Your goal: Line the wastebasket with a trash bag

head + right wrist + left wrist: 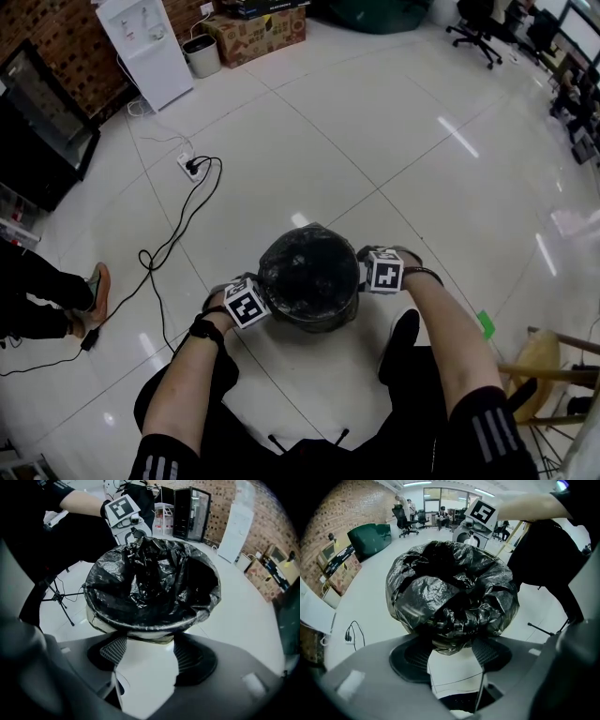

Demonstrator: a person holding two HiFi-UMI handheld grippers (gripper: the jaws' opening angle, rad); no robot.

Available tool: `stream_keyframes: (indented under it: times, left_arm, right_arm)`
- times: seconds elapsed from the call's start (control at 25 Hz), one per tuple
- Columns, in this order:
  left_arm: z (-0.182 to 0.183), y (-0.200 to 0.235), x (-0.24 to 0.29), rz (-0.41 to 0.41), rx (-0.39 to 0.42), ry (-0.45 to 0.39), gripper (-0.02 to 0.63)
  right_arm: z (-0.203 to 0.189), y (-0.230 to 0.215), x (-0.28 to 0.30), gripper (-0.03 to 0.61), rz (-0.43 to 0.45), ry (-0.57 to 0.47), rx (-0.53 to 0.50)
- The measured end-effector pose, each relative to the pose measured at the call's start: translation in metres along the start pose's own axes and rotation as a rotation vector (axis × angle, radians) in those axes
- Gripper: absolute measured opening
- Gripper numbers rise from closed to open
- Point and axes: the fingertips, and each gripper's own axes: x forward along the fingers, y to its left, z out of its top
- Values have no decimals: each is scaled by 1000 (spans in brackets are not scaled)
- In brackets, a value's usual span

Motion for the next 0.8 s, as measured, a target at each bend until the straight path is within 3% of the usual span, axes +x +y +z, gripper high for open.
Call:
stream_keyframes:
  times: [0.28,0.36,0.52,0.68,0.8]
  left_arm:
    - [-2,-1,-2,-3,2,3,259]
    - [-2,-2,-2,-4,-1,0,259]
    - [1,-2,0,3,6,5,262]
    - [2,-2,-2,9,6,8,268]
    - [0,-3,-1,9,-3,-3,273]
  right_arm:
    - [-21,-3,-36,322,-1,29,48]
    - [-20,-10,-60,319,-42,6,75]
    - [47,-17,-111,310,-130,-155,41]
    - [128,5,-101,310,-73,-199,-47]
    - [160,11,-60,310,-26,-173,-49]
